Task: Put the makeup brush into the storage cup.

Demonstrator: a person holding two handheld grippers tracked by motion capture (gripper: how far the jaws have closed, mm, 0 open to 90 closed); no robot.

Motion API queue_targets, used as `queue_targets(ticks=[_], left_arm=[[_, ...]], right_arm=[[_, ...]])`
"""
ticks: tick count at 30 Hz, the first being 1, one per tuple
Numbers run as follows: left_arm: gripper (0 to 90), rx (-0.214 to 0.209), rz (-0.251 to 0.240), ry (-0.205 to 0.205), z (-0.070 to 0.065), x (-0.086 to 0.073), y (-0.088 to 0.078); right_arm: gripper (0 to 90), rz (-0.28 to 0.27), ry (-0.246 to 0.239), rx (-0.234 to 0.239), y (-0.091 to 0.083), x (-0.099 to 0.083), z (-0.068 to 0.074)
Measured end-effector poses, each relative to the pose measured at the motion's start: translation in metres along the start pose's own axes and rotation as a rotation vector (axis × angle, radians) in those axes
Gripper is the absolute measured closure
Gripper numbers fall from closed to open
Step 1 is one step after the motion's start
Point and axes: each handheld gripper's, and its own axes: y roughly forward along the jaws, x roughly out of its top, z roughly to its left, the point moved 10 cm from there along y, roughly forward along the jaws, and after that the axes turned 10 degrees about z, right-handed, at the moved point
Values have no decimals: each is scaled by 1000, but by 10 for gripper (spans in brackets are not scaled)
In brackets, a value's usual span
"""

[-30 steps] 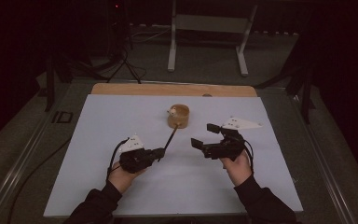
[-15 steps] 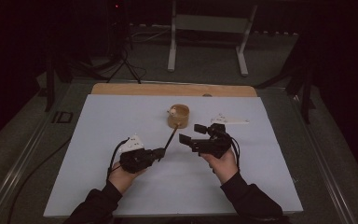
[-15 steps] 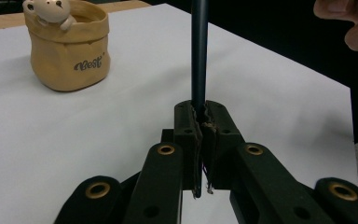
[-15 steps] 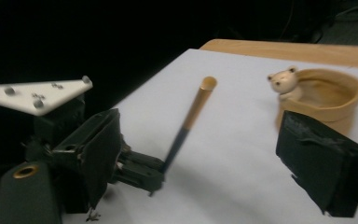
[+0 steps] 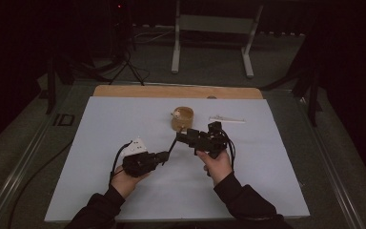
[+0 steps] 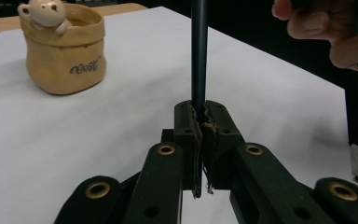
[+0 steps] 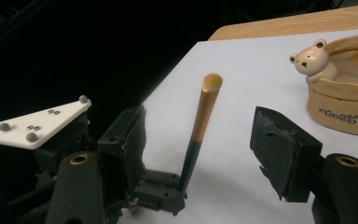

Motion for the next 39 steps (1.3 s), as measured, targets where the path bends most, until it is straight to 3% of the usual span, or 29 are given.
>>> queue_targets(ticks=[6,10,15,33,39], left_arm=[[859,-17,0,5,-4,1,1],[859,-19,5,12,-5,0,2],[859,-25,22,8,-6,-2,4],[859,-51,53,-7,-8,-5,8],[859,-51,69,-2,-9,-7,10]], right_arm=[[418,9,23,9,4,0,-4],[476,35,6,8,8,-3,-4],[571,22,-6,5,8,-2,-5],[809,63,9,33,14,-8,-5],[831,84,-10,44,16,-10,-1]])
